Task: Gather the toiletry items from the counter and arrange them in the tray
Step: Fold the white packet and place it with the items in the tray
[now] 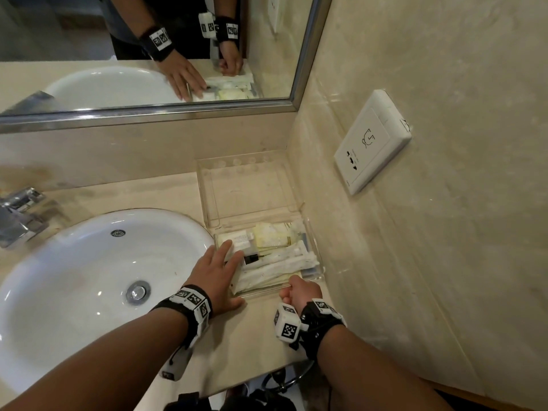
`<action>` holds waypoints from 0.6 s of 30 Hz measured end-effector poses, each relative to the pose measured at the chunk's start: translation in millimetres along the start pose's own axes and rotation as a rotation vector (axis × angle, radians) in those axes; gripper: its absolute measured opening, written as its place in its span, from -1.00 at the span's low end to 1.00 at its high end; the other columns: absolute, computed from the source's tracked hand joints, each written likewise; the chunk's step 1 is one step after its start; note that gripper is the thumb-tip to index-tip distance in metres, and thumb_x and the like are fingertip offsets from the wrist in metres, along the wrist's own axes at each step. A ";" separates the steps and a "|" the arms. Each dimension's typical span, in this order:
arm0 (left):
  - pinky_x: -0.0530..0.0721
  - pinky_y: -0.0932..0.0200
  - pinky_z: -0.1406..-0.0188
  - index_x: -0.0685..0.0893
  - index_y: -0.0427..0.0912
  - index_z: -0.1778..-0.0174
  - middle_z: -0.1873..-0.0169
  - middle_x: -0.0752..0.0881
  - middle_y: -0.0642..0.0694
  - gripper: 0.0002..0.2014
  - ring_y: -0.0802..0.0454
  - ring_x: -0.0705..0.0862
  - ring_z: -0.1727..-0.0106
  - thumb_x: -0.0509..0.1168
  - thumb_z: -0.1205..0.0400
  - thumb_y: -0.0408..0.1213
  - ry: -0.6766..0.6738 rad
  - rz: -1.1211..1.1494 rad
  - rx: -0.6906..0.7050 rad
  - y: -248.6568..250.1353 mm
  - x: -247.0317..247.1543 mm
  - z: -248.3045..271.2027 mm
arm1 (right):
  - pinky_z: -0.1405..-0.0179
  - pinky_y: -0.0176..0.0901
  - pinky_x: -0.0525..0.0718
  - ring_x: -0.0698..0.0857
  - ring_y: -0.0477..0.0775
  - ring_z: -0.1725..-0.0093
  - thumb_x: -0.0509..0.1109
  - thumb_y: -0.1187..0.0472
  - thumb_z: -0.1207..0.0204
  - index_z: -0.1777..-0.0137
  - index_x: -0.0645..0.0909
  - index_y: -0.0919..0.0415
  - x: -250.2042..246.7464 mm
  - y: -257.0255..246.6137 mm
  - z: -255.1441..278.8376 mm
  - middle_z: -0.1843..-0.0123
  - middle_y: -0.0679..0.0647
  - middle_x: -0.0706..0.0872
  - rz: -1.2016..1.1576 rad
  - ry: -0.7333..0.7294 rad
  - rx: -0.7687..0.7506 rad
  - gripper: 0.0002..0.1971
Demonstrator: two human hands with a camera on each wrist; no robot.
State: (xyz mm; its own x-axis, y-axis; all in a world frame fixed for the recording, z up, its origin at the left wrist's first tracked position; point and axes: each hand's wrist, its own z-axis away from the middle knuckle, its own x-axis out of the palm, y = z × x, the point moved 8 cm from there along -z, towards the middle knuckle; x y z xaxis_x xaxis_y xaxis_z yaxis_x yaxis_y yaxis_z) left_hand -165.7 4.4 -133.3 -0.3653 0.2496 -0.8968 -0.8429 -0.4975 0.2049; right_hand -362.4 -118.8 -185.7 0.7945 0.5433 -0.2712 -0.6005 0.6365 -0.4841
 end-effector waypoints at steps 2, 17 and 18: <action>0.03 -0.10 -0.67 -0.09 0.10 -0.70 -0.72 -0.16 -0.11 0.11 -0.31 -0.08 -0.70 0.35 -0.36 0.42 0.003 0.001 -0.005 -2.3 -2.4 -4.4 | 0.24 -0.04 0.58 0.59 0.13 0.40 0.28 0.13 -0.52 0.39 0.75 0.33 1.9 -7.5 -1.8 0.41 0.16 0.78 0.003 -0.004 -0.004 -0.63; 0.18 -0.12 -0.66 -0.04 0.07 -0.69 -0.71 -0.11 -0.12 0.04 -0.33 0.00 -0.68 0.34 -0.39 0.32 0.026 -0.033 0.007 -13.3 -11.8 -24.5 | 0.28 -0.09 0.57 0.56 0.08 0.50 0.27 0.15 -0.55 0.40 0.72 0.32 16.1 -31.3 -15.0 0.47 0.11 0.74 -0.002 -0.012 -0.002 -0.63; 0.19 -0.12 -0.66 -0.03 0.07 -0.69 -0.71 -0.11 -0.12 0.04 -0.34 0.00 -0.68 0.35 -0.39 0.31 0.027 -0.028 0.009 -14.2 -12.4 -25.3 | 0.28 -0.08 0.57 0.56 0.08 0.50 0.28 0.15 -0.55 0.40 0.72 0.31 17.5 -31.2 -15.2 0.47 0.11 0.74 -0.006 -0.010 -0.001 -0.63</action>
State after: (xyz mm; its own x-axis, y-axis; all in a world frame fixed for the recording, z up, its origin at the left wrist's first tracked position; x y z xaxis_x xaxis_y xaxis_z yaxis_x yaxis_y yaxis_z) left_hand -139.2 -12.7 -134.9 -0.3313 0.2408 -0.9123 -0.8560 -0.4834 0.1832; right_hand -328.3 -137.5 -188.0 0.7969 0.5451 -0.2603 -0.5959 0.6389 -0.4866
